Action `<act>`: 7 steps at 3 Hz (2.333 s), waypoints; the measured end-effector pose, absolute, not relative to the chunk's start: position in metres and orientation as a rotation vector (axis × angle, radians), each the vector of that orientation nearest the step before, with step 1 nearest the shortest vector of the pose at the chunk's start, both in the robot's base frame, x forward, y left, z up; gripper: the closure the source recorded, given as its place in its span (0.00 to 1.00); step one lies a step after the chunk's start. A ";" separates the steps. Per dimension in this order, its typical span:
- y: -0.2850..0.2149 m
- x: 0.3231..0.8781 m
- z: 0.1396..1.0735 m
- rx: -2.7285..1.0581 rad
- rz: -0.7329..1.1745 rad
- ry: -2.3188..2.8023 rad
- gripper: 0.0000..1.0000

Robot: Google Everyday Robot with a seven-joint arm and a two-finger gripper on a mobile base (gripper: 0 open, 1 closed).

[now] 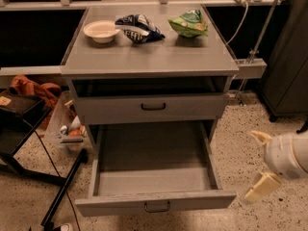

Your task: Close middle drawer

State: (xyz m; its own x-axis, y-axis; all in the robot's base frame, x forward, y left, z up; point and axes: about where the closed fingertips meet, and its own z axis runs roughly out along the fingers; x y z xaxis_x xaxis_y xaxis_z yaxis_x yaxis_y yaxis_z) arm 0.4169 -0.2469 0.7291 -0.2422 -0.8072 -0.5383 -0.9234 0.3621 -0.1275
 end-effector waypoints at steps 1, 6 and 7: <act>-0.271 0.419 0.722 -1.432 0.221 2.071 0.00; -0.205 0.488 0.607 -1.455 0.434 1.812 0.00; -0.199 0.491 0.572 -1.473 0.467 1.814 0.00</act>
Offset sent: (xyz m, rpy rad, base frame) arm 0.0025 -0.0219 -0.0090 0.0177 -0.0721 -0.0446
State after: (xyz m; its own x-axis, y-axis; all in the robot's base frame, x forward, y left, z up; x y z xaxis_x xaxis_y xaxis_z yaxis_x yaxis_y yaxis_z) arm 0.4913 -0.1986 0.5717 -0.0664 -0.6772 -0.7328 -0.9469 0.2742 -0.1677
